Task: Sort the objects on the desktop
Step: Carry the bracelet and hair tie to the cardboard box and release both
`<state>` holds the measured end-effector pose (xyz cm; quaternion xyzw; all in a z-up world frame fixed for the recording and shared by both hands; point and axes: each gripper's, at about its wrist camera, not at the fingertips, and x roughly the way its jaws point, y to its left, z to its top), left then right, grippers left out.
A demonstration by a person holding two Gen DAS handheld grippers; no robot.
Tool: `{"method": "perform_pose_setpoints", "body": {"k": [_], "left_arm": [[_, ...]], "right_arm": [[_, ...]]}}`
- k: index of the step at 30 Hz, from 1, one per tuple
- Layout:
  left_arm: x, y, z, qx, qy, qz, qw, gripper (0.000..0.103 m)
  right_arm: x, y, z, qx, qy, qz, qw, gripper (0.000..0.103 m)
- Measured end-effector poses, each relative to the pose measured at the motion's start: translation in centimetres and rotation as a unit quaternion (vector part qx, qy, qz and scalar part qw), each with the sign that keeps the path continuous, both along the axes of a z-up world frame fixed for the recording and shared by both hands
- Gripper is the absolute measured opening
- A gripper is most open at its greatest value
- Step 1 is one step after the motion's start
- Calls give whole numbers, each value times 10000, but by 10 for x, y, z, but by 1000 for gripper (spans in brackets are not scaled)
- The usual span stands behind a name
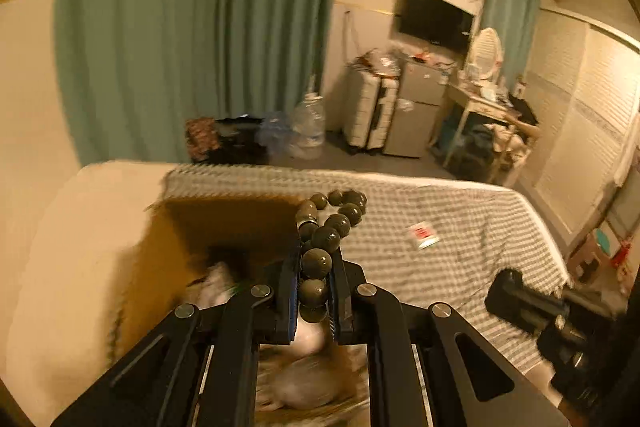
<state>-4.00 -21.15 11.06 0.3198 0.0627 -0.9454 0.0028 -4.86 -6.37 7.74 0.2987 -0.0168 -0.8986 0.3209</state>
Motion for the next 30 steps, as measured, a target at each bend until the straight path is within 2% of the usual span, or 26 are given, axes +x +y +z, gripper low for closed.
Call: {"method": "perform_pose_setpoints", "body": {"k": [1,4,7,10,11,12,13,14,15,16,17,18,23,27,30], "left_arm": [[5,-16,-10,-4,-70,150,9999,11],[17,-41,-45,-22,-293,185,9994,11],[15,-43,-79,-171,-449,80,9988,11],[9,-52,-103,46,-638,59,9979,11],[6,-52,-109,64,-680,36,9977,12],[4,-53,-113,47,-700,3,9975,19],[9,-59,-116,32,-711,-56,9974,40],[11,-59,-118,13,-691,-103,9976,55],[14,-60,-120,-25,-655,-64,9978,84],[17,-62,-119,-38,-559,-8,9984,92],[22,-62,-119,-19,-425,66,9991,92],[24,-63,-118,38,-379,88,9992,94],[32,-62,-122,43,-377,134,9992,96],[42,-54,-121,4,-329,71,9994,96],[45,-35,-109,-5,-263,-120,9996,96]], "right_arm": [[-4,-12,-6,-15,-156,143,9998,7],[-20,-46,-26,6,-497,313,9983,7],[-39,-77,-50,229,-725,367,9964,7],[-56,-85,-63,118,-965,243,9950,7],[-64,-86,-67,1,-1120,208,9935,10],[-69,-86,-69,-80,-1242,193,9920,10],[-75,-85,-69,-98,-1315,139,9912,11],[-81,-88,-69,-67,-1345,63,9909,24],[-83,-91,-69,-21,-1314,12,9913,35],[-85,-93,-67,32,-1217,-103,9925,54],[-87,-94,-66,42,-1128,-182,9934,66],[-87,-97,-65,24,-1085,-211,9939,67],[-89,-100,-65,86,-1170,-396,9923,69],[-68,-81,-49,281,-728,-720,9943,69],[-51,-44,-36,461,-320,-949,9939,69]]}}
